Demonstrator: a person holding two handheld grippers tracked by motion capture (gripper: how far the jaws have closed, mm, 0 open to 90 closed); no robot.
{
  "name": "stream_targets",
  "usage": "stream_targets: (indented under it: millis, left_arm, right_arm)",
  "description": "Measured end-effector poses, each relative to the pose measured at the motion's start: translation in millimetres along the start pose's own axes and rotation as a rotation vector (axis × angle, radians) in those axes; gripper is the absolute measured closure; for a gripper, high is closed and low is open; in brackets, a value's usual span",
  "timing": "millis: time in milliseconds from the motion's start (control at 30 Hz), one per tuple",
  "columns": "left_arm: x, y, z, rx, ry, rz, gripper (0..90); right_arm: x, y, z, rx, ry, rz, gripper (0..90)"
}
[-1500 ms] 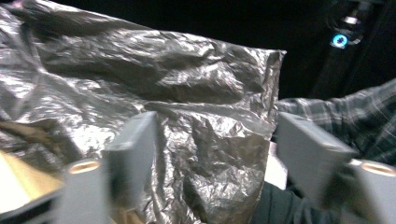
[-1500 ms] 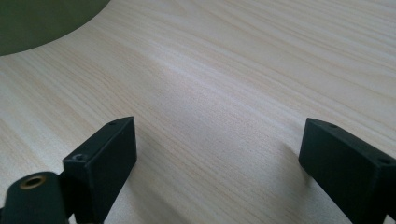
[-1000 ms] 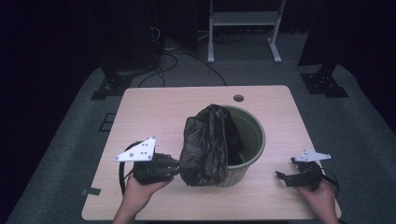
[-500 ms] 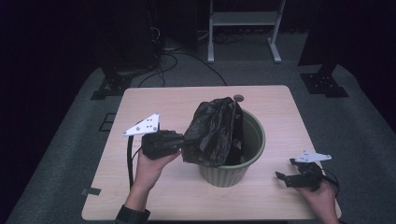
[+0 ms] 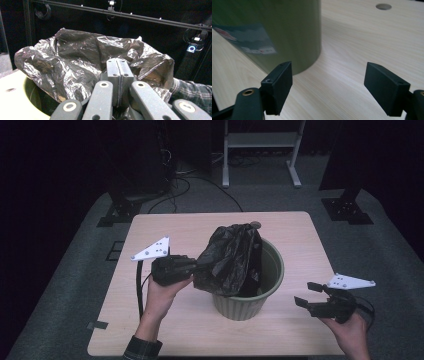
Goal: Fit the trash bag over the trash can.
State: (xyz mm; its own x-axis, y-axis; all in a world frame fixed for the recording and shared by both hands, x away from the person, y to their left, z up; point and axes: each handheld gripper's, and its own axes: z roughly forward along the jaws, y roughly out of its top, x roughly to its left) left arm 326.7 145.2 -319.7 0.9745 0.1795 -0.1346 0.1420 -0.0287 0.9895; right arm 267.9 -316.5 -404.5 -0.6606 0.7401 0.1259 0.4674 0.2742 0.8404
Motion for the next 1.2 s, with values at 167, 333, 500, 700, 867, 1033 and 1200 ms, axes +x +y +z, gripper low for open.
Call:
stream_targets:
  millis: [167,333,500,700,867,1033,1200]
  left_arm:
    - [0.5,2.7,0.4,0.019,-0.004,-0.004,89.4]
    - [1.5,4.5,1.8,0.022,-0.012,-0.016,89.3]
    - [1.4,6.5,5.8,0.027,-0.013,-0.017,89.0]
    - [1.7,10.3,13.7,0.026,-0.002,-0.022,89.0]
    - [-0.2,13.2,23.1,0.023,0.005,-0.023,89.1]
    - [-1.9,14.7,32.2,0.032,0.013,-0.012,89.2]
    - [-4.8,17.0,41.1,0.032,0.009,-0.011,89.2]
  right_arm:
    - [9.3,15.4,-7.9,-0.029,0.039,-0.013,22.6]
    - [21.2,39.7,-20.8,-0.106,0.099,-0.031,26.1]
    - [38.5,63.6,-24.9,-0.135,0.139,-0.077,26.2]
    - [61.0,88.1,-23.7,-0.167,0.208,-0.125,26.4]
    - [79.6,104.8,-13.3,-0.169,0.263,-0.160,26.5]
    - [96.4,118.0,1.2,-0.174,0.323,-0.178,26.4]
    - [107.8,126.1,14.9,-0.175,0.357,-0.183,27.1]
